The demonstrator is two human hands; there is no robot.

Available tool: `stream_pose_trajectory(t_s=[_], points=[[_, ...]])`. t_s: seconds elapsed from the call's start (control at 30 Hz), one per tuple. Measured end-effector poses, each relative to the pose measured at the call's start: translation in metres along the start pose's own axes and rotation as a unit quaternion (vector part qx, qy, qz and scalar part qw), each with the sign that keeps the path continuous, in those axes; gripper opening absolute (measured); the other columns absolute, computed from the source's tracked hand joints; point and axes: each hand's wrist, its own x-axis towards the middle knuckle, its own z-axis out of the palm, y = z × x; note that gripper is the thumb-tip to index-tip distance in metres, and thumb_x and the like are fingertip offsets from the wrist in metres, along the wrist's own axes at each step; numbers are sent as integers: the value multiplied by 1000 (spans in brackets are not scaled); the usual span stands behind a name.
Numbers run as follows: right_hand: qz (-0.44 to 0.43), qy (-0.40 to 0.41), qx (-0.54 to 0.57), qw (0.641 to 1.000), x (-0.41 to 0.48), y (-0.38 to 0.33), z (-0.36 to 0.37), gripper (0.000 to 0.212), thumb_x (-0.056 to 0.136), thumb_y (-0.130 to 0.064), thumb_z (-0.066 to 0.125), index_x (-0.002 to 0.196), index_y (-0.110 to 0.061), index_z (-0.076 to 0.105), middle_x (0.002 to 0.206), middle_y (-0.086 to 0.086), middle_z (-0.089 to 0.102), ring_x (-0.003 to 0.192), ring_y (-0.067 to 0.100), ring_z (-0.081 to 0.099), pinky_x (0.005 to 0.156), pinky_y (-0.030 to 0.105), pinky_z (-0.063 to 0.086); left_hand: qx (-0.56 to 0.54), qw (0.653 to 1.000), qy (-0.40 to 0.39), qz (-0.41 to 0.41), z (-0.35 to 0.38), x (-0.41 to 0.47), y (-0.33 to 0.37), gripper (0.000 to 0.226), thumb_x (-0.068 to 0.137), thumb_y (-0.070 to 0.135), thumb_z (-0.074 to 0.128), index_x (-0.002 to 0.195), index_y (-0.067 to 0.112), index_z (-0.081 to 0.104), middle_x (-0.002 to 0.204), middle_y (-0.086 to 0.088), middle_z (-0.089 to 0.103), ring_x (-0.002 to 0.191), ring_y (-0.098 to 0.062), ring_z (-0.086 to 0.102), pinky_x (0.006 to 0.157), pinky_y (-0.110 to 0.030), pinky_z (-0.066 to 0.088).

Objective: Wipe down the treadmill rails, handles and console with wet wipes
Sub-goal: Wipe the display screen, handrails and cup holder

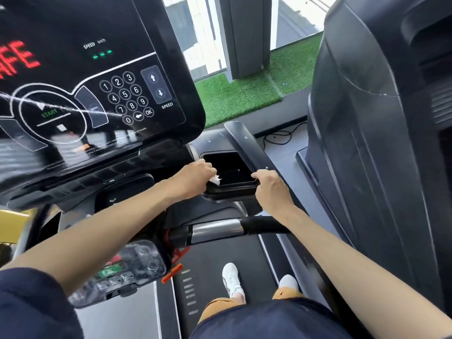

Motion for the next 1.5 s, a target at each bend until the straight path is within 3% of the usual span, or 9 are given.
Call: stream_pose_trajectory(t_s=[0.17,0.4,0.77,0.9,1.0,1.17,1.23,1.4,1.5], points=[[-12,19,0,1000,-1,10,-1,55,79,16,36,125,-5,59,124,7,61,122,24,46,96,30,39,-130,989,-59,-48,-2,4,34,28,82,-11,41,99,-3,62,97,-19,60,101,-33,54,75,-33,42],[-3,31,-2,1000,-9,19,-10,56,81,14,33,127,-8,57,129,4,59,122,21,44,91,30,40,-241,969,-17,-56,5,32,74,33,92,5,48,59,6,43,58,-2,42,69,-25,41,61,-28,31],[51,13,8,999,-20,44,-21,54,85,9,34,132,-10,54,131,5,56,123,22,42,92,32,38,-300,952,4,-58,10,57,114,37,94,10,48,58,5,49,62,-3,48,68,-23,47,64,-32,43],[55,14,45,997,-16,43,-27,54,84,10,37,131,-8,55,133,8,56,125,25,43,97,33,39,-409,906,-109,-8,-2,39,108,20,76,-1,47,65,6,62,64,0,48,64,-12,40,62,-23,35],[102,42,128,986,-8,46,-39,54,83,12,35,129,-7,57,131,10,57,124,25,48,98,30,40,-483,874,-29,-44,-11,34,82,22,80,-3,52,91,1,70,82,1,58,73,-10,49,74,-25,38],[141,-49,393,907,5,29,-54,37,87,3,50,118,-12,62,107,7,68,110,23,61,95,33,45,-695,713,-29,-89,-34,25,58,30,85,-16,51,94,6,69,83,7,70,75,-6,62,80,-18,49],[125,-103,457,875,9,21,-56,30,88,-6,58,118,-10,63,104,10,69,97,21,63,89,33,48,-705,704,-44,-76,-36,24,65,32,84,-18,50,97,4,68,84,4,72,77,-9,64,81,-21,52],[127,-71,449,881,13,17,-52,19,85,-3,63,103,-7,62,100,8,64,90,19,61,81,34,53,-746,657,-36,-105,-29,18,83,17,88,-1,60,100,7,67,87,-2,72,82,-16,66,79,-27,53],[123,-78,455,878,10,21,-45,17,84,0,62,99,-9,63,99,10,65,86,17,61,77,29,52,-692,706,-19,-151,-17,14,94,23,81,-4,67,100,9,64,90,-6,67,86,-19,64,72,-24,52]])
